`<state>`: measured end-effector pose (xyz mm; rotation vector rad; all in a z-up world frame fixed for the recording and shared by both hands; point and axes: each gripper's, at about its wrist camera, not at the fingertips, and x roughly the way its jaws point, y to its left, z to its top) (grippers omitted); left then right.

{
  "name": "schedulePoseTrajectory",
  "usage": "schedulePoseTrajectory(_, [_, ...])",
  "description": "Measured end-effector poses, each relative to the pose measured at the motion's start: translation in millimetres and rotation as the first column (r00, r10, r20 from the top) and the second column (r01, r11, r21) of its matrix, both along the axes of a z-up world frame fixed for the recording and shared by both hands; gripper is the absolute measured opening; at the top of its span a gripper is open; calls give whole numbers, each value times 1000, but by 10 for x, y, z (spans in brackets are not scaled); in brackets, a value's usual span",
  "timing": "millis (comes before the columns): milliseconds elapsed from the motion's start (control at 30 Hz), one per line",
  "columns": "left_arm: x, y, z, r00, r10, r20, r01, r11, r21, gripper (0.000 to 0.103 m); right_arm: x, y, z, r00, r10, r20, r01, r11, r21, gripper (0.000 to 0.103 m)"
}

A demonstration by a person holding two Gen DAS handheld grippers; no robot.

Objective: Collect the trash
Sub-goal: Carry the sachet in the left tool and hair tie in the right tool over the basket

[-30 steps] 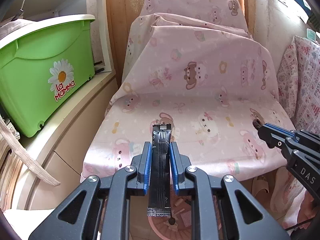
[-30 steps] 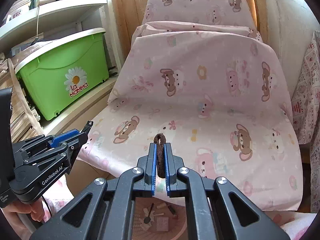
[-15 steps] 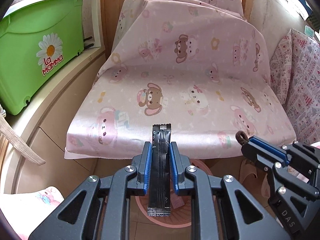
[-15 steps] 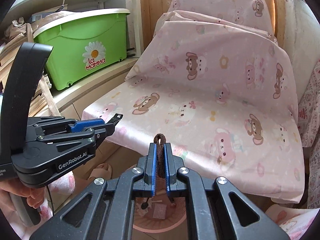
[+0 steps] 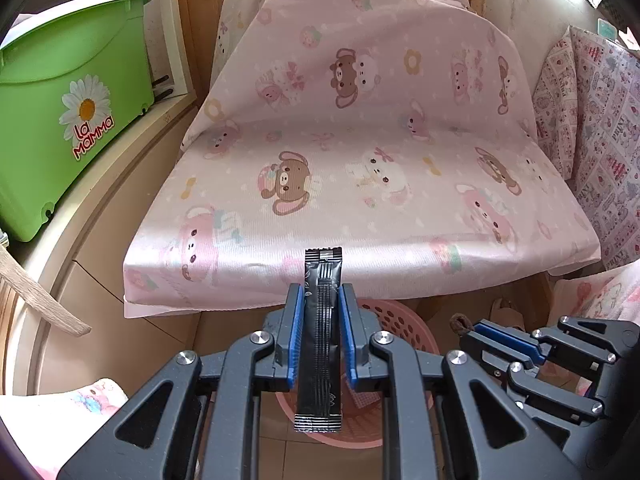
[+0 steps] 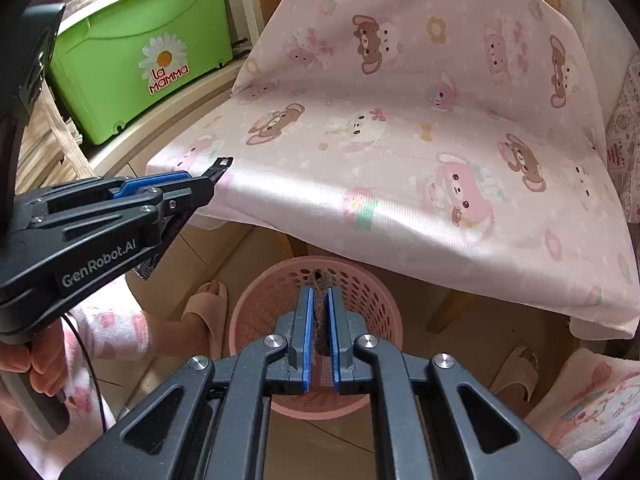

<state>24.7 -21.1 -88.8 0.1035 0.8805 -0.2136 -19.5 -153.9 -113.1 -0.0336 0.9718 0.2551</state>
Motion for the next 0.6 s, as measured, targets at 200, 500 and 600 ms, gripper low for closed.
schedulePoseTrajectory(200, [98,-10,-252,993,19,-117,-18,1000,13,17,60,-58,-195,997,-26,-70,27,1000,13,8])
schedulePoseTrajectory(500, [297,81,-703,957,115,-267,-106,993,49,17,160,18,-619,984,-32,-176,29,999,-16,8])
schedulePoseTrajectory(600, [361,114,-903,931,135,-340,-134,991,27,17,219,-12,-777,977,-55,-208,51,998,-26,8])
